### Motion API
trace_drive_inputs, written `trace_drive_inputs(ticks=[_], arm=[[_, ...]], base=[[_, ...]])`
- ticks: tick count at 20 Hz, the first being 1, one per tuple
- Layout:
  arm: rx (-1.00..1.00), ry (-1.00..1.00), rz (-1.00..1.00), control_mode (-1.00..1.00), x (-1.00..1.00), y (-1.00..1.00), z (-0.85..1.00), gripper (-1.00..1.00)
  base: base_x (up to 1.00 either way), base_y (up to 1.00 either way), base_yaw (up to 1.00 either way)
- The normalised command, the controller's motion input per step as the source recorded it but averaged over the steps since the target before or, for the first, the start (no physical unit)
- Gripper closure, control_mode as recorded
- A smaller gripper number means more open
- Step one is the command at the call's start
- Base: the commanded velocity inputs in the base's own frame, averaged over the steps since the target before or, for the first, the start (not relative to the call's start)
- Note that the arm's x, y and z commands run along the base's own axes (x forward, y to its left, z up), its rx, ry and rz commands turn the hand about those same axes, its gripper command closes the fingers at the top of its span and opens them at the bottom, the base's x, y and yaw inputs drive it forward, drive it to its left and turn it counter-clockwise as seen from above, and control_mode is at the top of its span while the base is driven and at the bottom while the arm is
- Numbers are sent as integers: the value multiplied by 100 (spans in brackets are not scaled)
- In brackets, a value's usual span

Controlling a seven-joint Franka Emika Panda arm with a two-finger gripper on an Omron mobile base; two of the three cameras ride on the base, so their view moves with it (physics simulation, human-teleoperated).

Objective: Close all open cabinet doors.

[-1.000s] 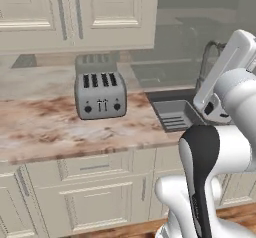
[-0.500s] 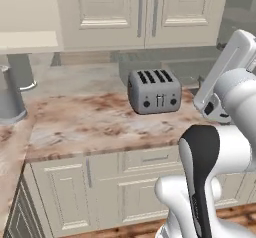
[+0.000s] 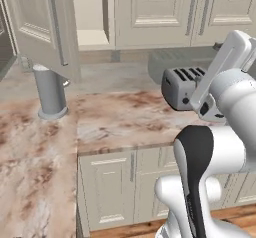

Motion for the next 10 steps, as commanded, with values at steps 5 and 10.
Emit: trace_drive_inputs(ticks=[5,10], arm=[[0,0,0,100,0,0,0,-100],[0,0,0,100,0,0,0,-100]], base=[[0,0,17],[0,-8,32]])
